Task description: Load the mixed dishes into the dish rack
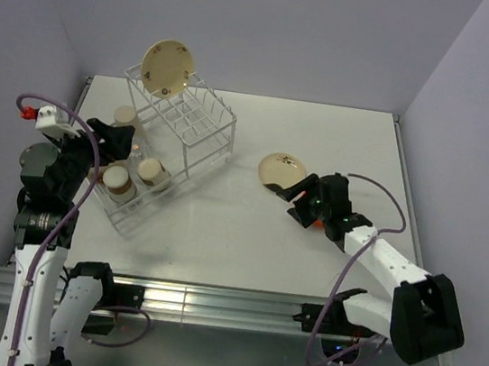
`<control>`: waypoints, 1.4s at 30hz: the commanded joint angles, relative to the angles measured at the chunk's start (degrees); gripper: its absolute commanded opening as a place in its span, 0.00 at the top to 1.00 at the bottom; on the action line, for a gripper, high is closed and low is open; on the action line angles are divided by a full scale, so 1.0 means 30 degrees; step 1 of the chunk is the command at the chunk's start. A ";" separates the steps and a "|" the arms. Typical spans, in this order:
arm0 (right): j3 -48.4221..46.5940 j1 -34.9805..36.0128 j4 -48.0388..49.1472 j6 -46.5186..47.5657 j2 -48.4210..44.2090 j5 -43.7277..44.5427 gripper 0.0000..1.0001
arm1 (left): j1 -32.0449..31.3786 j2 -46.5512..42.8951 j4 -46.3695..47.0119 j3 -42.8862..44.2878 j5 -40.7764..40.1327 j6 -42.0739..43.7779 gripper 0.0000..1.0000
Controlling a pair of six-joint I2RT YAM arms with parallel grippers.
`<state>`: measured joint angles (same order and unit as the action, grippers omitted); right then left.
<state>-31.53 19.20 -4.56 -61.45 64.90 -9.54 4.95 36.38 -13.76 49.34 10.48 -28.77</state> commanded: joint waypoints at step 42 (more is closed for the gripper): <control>-0.4141 0.3118 0.2017 -0.4249 0.8430 0.9858 1.00 | -0.0010 0.0174 -0.1126 0.1072 0.7016 -0.2859 0.05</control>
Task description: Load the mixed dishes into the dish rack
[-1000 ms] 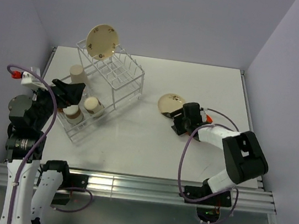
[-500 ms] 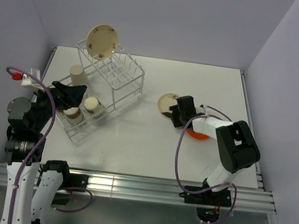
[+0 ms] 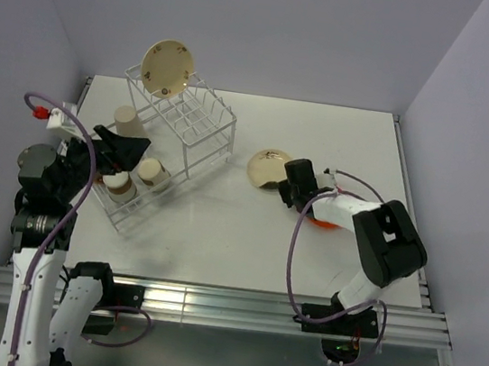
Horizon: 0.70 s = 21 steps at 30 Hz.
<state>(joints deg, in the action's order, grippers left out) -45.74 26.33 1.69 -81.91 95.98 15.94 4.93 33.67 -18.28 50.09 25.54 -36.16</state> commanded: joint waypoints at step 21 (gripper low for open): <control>-0.1654 0.1214 -0.6659 1.1308 -1.6350 -0.9086 1.00 | -0.5916 0.4858 0.4395 0.1790 0.6460 -0.0925 0.05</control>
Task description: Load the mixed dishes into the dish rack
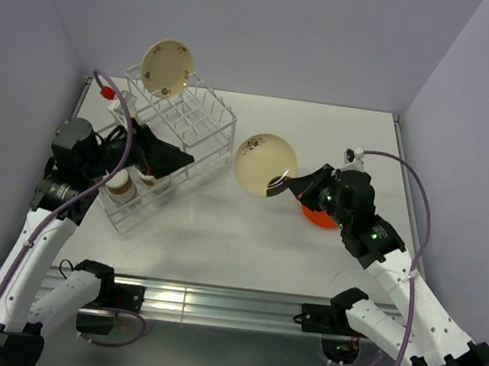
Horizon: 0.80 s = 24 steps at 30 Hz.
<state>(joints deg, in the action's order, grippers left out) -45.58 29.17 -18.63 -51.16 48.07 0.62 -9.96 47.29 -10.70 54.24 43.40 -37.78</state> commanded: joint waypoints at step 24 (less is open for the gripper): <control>-0.5166 0.2699 0.0498 0.0762 0.1669 -0.6798 1.00 | -0.7521 0.5183 0.0492 0.4302 -0.3332 0.1635 0.93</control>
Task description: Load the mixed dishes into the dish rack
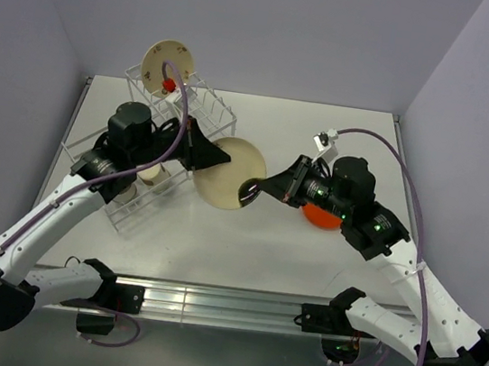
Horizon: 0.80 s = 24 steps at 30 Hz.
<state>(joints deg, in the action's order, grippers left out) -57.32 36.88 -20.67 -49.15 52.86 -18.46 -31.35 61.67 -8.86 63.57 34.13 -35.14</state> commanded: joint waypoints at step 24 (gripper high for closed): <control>-0.2369 -0.1073 -0.2633 0.3930 0.0456 0.3604 0.10 | 0.7869 0.2206 -0.3437 0.8403 -0.4644 1.3879 1.00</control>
<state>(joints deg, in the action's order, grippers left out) -64.77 34.61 -28.77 -39.48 54.11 -7.99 -11.57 66.43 -25.65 90.85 16.80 0.60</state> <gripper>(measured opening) 0.903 0.156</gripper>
